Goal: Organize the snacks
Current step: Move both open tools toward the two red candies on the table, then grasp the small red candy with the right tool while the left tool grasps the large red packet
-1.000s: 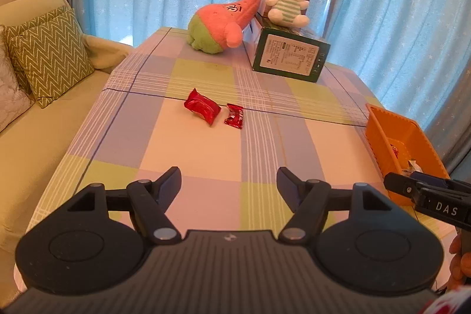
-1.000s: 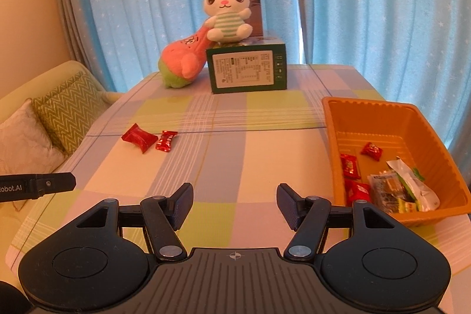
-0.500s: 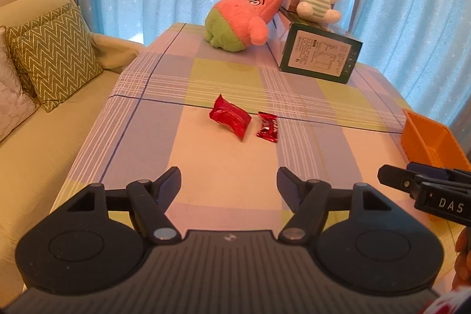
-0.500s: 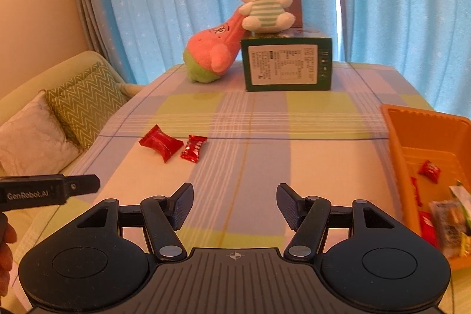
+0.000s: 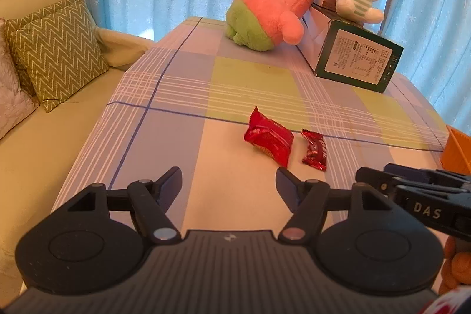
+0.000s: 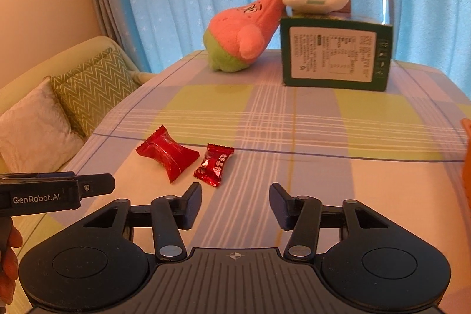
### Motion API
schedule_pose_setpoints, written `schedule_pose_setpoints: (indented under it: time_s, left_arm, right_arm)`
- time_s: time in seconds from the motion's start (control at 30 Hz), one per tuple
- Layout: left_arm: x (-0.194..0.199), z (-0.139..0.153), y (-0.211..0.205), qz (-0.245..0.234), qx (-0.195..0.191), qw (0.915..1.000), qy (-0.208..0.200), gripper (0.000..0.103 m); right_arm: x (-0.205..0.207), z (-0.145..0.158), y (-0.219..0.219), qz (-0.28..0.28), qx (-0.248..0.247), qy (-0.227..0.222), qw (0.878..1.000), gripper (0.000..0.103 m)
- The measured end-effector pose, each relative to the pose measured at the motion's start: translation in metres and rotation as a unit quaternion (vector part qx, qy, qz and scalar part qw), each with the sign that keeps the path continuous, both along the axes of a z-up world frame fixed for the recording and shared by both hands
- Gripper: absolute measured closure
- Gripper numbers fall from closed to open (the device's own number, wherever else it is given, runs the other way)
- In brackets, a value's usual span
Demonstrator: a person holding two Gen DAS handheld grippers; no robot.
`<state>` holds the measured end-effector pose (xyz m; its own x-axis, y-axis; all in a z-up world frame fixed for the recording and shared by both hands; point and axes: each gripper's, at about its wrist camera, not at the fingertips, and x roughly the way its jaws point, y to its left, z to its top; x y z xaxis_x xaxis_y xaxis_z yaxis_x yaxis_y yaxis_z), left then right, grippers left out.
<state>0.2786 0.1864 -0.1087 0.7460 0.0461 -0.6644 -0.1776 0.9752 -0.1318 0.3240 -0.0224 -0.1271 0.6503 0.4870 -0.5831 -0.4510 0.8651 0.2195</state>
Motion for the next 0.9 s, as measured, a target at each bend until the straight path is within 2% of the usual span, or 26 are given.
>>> schedule_pose_setpoints:
  time_s: [0.27,0.53,0.7,0.9]
  left_arm:
    - [0.020,-0.011,0.016,0.007,-0.018,0.9998,0.003,0.038]
    - [0.021,-0.017,0.025,0.014,-0.035,0.9993,0.006,0.038]
    - [0.024,-0.020,0.019,0.002,-0.039,0.9992,0.008,0.038]
    - [0.033,-0.023,0.011,-0.020,-0.061,0.9979,0.000,0.038]
  right_arm:
    - [0.033,-0.018,0.030,0.000,0.011,0.000,1.000,0.063]
    - [0.049,-0.028,0.052,0.001,-0.018,-0.006,1.000,0.071]
    - [0.047,-0.028,0.052,0.002,-0.030,-0.019,0.999,0.079]
    - [0.039,-0.020,0.024,-0.019,-0.026,-0.031,0.999,0.080]
